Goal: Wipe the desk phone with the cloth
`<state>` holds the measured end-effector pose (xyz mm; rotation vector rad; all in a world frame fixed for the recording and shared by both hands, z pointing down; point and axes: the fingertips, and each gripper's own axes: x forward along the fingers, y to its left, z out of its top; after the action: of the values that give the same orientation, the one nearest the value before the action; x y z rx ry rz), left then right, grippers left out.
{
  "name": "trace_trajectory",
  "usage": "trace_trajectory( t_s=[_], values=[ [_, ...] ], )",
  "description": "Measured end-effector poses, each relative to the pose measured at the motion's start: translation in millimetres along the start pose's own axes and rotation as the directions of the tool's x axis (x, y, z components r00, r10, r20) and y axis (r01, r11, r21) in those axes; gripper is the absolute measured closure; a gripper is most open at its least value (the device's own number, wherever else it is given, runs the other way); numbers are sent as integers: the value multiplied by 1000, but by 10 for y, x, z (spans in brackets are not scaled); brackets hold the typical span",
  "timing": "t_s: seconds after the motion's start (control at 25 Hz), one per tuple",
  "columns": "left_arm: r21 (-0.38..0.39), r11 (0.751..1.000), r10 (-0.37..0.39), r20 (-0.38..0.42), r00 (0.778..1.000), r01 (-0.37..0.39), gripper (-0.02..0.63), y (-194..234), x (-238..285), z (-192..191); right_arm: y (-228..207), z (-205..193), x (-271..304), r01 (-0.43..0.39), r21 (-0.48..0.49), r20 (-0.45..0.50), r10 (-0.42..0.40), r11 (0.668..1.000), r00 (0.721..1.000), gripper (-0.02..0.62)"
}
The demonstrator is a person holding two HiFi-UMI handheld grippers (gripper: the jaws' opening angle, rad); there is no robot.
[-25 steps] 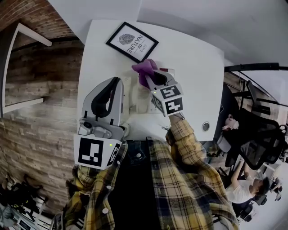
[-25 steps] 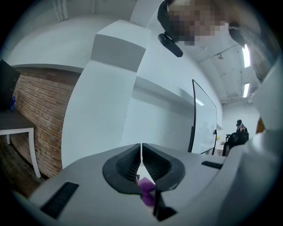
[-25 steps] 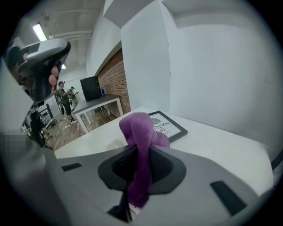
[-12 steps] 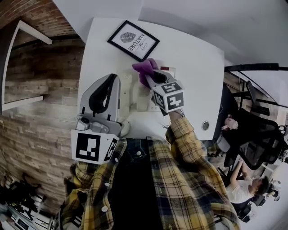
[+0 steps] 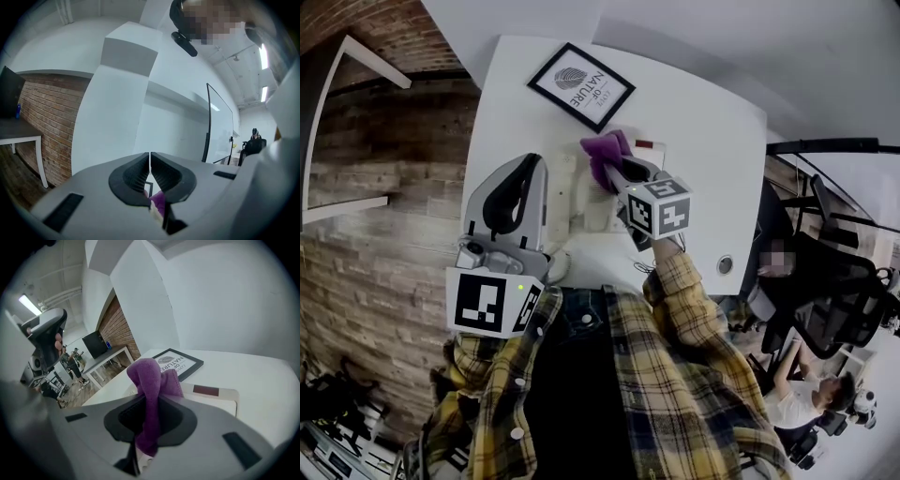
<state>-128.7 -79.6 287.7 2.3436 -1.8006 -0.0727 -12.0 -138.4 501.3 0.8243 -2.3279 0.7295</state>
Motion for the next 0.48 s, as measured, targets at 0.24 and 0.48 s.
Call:
trace_trajectory(
  t_s=[0.24, 0.48],
  values=[
    [4, 1000, -4, 10, 1000, 4, 584, 2, -53, 45, 92, -82, -83, -24, 36, 8, 24, 999, 1000, 532],
    [8, 1000, -3, 7, 1000, 3, 584, 10, -77, 36, 234, -275, -128, -58, 44, -16, 59, 997, 998, 532]
  ],
)
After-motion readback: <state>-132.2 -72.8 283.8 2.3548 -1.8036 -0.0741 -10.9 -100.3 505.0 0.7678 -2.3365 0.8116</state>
